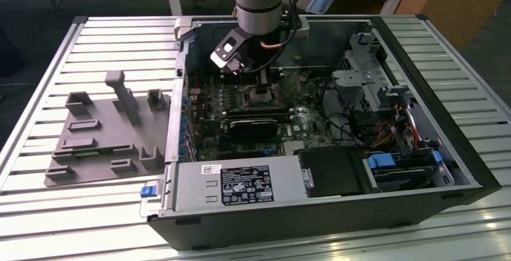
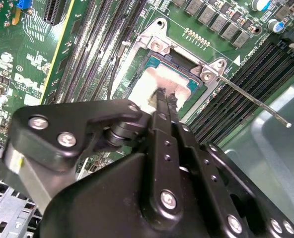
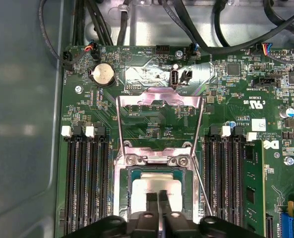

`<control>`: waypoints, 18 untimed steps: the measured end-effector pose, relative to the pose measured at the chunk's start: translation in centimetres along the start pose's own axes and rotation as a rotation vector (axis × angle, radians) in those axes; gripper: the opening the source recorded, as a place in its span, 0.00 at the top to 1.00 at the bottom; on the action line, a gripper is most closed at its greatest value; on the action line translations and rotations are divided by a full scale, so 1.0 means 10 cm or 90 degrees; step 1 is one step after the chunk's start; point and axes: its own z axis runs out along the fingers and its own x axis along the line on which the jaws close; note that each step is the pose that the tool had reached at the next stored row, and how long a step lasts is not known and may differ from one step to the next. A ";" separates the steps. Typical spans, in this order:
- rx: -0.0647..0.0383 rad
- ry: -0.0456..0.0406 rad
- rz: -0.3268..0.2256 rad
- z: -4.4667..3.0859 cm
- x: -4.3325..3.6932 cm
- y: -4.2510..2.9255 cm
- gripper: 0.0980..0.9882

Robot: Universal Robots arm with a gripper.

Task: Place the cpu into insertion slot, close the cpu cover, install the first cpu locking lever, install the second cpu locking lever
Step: 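Place the cpu into insertion slot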

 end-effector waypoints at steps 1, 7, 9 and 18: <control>0.000 0.0000 0.000 0.000 0.000 0.000 0.98; 0.000 0.0000 0.000 0.000 0.000 0.000 0.99; 0.000 -0.0003 0.000 -0.010 0.000 0.001 0.99; 0.000 0.0000 0.000 -0.194 0.005 0.018 0.99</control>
